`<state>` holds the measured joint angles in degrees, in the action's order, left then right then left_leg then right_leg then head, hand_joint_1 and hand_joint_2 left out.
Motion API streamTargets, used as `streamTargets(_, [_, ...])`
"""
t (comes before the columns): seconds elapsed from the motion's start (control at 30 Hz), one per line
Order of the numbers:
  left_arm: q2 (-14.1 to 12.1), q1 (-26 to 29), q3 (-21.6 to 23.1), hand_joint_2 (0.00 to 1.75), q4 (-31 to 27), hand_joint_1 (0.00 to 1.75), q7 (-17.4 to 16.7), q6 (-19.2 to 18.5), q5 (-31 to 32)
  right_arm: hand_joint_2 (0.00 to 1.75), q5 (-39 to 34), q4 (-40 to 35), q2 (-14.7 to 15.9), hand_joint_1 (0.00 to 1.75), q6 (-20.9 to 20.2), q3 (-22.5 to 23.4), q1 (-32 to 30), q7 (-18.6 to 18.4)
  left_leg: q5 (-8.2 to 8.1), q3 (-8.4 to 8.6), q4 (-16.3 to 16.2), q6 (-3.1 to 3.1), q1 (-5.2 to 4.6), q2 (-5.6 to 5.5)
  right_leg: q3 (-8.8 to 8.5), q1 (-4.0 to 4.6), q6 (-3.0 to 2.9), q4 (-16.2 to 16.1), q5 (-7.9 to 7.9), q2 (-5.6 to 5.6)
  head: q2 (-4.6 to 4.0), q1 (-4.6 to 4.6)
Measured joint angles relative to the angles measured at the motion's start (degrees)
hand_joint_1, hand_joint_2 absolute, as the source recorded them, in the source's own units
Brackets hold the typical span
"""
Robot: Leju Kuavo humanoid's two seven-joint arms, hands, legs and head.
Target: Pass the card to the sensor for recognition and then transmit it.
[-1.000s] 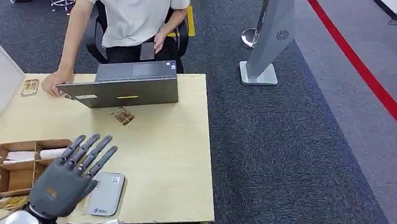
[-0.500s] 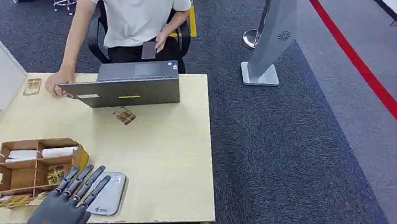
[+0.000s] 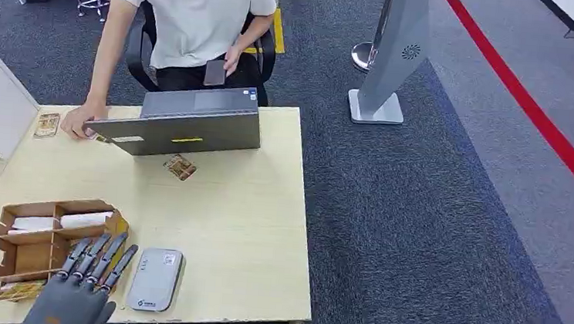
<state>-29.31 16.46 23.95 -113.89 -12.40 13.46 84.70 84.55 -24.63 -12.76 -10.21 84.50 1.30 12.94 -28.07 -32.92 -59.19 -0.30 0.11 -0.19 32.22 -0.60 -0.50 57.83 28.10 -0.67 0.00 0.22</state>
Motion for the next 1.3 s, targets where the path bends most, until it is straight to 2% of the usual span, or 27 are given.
streamTargets(0.13, [1.53,0.24,-3.5,1.75,3.26,0.0,-1.02,0.09,0.5,1.75,0.92,-0.48,-0.07,0.0,-0.35,0.0,0.0,0.0,0.0,0.01,0.0,0.0,0.0,0.0,0.0,0.0,0.0,0.0,0.0,0.0,-0.02,-0.02])
streamTargets(0.47, [5.22,0.26,-10.07,1.75,9.28,0.0,-0.13,0.02,0.7,1.75,1.4,-0.55,-0.04,0.0,-0.26,0.0,0.02,-0.04,0.0,0.0,0.0,0.0,0.0,0.0,0.0,0.0,0.0,0.0,0.0,0.0,-0.02,0.0])
streamTargets(1.3, [7.85,0.21,-12.96,1.75,11.54,0.0,0.72,-0.57,0.83,1.75,2.18,-0.92,-0.04,0.0,-0.24,0.0,0.02,-0.11,0.0,0.01,0.0,0.0,0.0,0.0,0.0,0.0,0.0,0.0,0.0,0.0,-0.02,-0.02])
